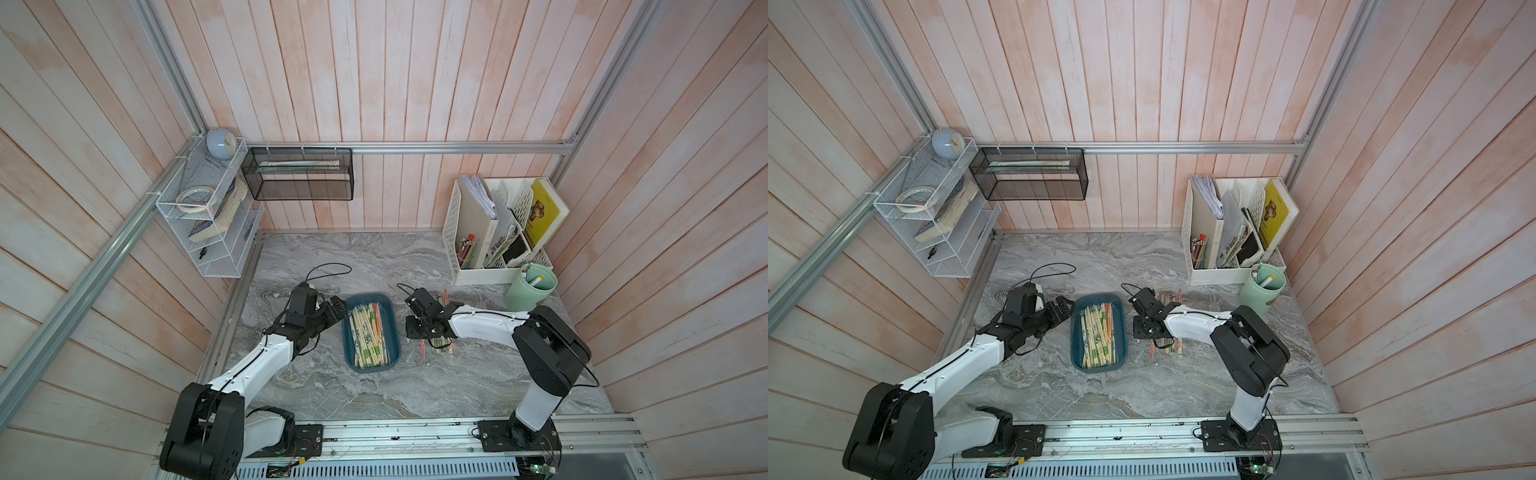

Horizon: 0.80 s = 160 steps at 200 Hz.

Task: Take the paired disposable chopsticks out of the storage box
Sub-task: Place the paired disposable chopsticks at the center of the board.

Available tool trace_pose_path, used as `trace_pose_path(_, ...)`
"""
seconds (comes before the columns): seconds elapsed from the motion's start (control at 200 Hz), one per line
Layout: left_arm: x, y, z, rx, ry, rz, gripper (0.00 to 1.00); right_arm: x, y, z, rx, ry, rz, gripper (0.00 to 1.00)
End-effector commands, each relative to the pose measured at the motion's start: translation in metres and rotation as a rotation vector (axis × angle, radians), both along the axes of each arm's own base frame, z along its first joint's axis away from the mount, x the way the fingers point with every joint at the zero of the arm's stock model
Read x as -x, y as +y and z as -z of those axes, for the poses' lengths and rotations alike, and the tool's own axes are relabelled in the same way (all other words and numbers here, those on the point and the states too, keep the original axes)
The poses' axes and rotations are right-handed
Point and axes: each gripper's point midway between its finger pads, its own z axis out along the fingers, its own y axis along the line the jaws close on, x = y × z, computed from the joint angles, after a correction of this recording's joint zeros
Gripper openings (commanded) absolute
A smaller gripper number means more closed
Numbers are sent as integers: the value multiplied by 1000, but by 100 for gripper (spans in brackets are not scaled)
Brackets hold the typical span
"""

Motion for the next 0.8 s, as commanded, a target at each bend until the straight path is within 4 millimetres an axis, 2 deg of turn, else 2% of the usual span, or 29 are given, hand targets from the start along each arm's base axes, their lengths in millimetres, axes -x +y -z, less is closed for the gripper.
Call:
trace_pose_path(0.0, -5, 0, -13, 0, -32, -8, 100, 13, -26, 12, 82, 45, 32, 26)
trace_pose_path(0.345, -5, -1, -13, 6, -32, -6, 100, 9, -37, -7, 87, 15, 35, 26)
trace_pose_path(0.6, -6, 0, -11, 2, -27, -11, 100, -4, -6, -54, -55, -41, -14, 26)
trace_pose_path(0.795, -5, 3, -9, -12, -23, -21, 100, -17, 29, -96, -140, -106, -63, 26)
